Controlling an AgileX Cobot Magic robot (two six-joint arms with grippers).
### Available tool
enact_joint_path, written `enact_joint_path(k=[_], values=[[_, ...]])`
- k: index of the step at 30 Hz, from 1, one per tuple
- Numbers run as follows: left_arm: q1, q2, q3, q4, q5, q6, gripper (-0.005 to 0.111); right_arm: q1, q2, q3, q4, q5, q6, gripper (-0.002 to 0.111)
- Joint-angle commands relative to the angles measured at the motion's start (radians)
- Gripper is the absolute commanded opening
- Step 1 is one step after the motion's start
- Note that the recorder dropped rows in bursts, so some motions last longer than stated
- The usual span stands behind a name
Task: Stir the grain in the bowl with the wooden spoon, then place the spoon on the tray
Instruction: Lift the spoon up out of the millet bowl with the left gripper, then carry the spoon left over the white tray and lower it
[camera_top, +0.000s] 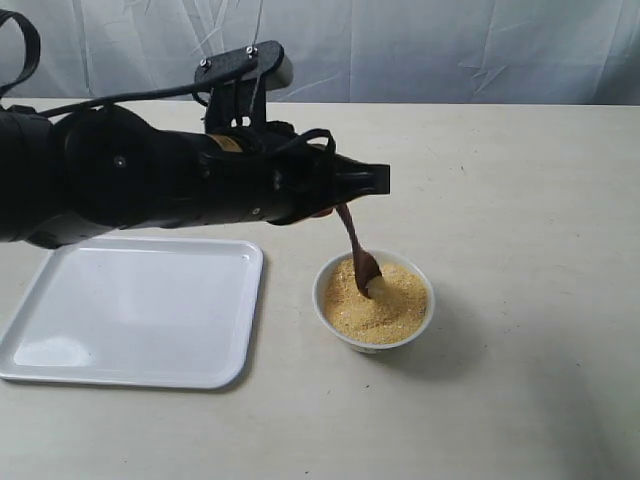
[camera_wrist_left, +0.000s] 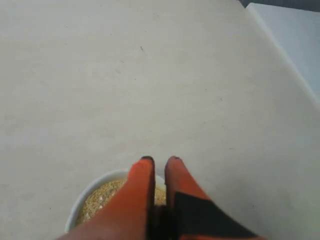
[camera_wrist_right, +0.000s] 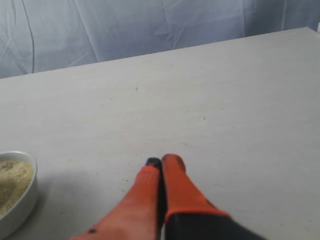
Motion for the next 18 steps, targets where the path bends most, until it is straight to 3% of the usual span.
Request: enact_joint_path(k=[1, 11, 18], values=[[0.001, -0.033, -0.020, 0.028, -0.004, 0.000, 0.000, -0.006, -0.005, 0.005, -0.003, -0.013, 0.000, 0.000], [0.012, -0.031, -0.020, 0.073, 0.002, 0.000, 0.000, -0.006, -0.005, 0.005, -0.003, -0.013, -0.002, 0.000], [0.131, -0.085, -0.001, -0.007, 0.084, -0.001, 0.000, -0.006, -0.005, 0.005, -0.005, -0.011, -0.002, 0.000]])
